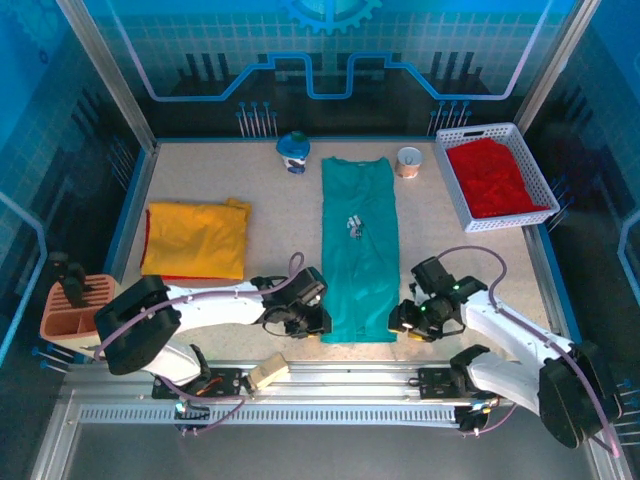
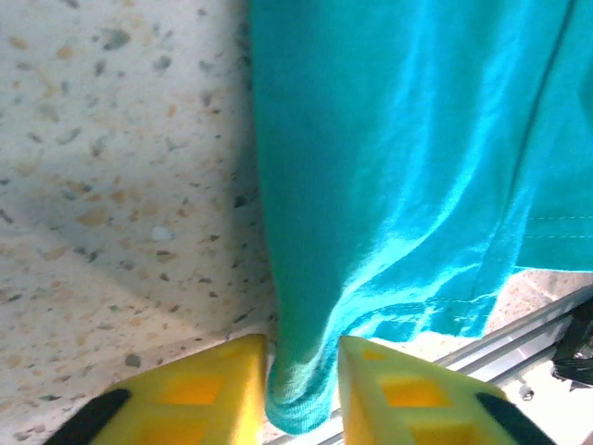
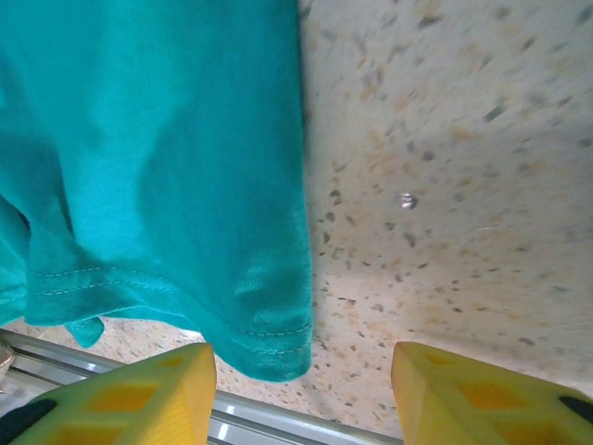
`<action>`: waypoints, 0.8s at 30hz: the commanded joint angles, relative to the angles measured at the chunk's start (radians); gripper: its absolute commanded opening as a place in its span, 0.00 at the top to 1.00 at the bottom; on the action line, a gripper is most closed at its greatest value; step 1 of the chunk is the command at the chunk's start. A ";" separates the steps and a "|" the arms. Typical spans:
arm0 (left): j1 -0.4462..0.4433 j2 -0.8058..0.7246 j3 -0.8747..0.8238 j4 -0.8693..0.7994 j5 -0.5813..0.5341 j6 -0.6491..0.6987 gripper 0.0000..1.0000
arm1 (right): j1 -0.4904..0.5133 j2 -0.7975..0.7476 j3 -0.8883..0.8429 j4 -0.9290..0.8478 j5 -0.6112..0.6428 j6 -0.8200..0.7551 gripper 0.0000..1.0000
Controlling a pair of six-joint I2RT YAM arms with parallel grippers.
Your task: Fold and stack the t-shirts
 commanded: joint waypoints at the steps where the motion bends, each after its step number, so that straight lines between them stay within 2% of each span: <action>1: -0.007 -0.021 -0.022 -0.015 -0.009 -0.017 0.70 | 0.044 0.015 -0.027 0.068 -0.011 0.108 0.47; 11: -0.007 0.045 0.009 0.049 -0.007 -0.026 0.59 | 0.074 0.061 -0.039 0.172 -0.005 0.161 0.51; 19: -0.007 0.088 0.023 0.084 0.008 -0.027 0.68 | 0.088 0.089 -0.041 0.213 -0.001 0.168 0.62; 24: -0.007 0.092 0.054 0.067 0.002 -0.015 0.68 | 0.094 0.098 -0.025 0.217 0.009 0.171 0.66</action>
